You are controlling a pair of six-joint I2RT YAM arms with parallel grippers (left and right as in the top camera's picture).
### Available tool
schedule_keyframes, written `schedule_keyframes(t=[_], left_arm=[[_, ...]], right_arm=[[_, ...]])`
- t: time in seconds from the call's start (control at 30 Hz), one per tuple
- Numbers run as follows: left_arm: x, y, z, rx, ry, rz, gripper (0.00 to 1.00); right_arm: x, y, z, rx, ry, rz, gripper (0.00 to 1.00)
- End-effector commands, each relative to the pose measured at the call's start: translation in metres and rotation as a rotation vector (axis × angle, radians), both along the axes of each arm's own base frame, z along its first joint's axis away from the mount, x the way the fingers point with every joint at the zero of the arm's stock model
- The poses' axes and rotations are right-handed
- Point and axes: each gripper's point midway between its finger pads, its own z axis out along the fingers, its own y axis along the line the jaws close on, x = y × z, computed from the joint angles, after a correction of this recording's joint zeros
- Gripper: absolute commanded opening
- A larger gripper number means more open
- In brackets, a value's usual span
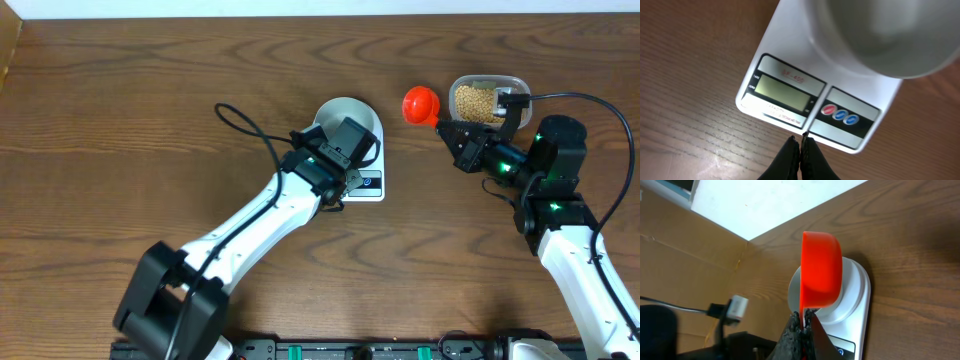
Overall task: Scoop item into bowl and weigh 50g on scale
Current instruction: 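Move the left gripper over the scale's display and buttons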
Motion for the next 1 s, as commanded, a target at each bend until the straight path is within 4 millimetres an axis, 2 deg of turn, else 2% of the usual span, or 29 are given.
schedule_keyframes(t=[0.0, 0.8, 0.97], left_arm=[[0.000, 0.002, -0.019, 0.049, 0.027, -0.009, 0.07], [0.010, -0.020, -0.031, 0.013, -0.009, -0.034, 0.07], [0.010, -0.026, -0.045, 0.022, 0.002, -0.046, 0.07]], right_arm=[[0.002, 0.000, 0.008, -0.013, -0.034, 0.014, 0.01], [0.003, -0.002, 0.007, -0.032, -0.048, 0.008, 0.01], [0.004, -0.002, 0.007, -0.034, -0.048, 0.006, 0.01]])
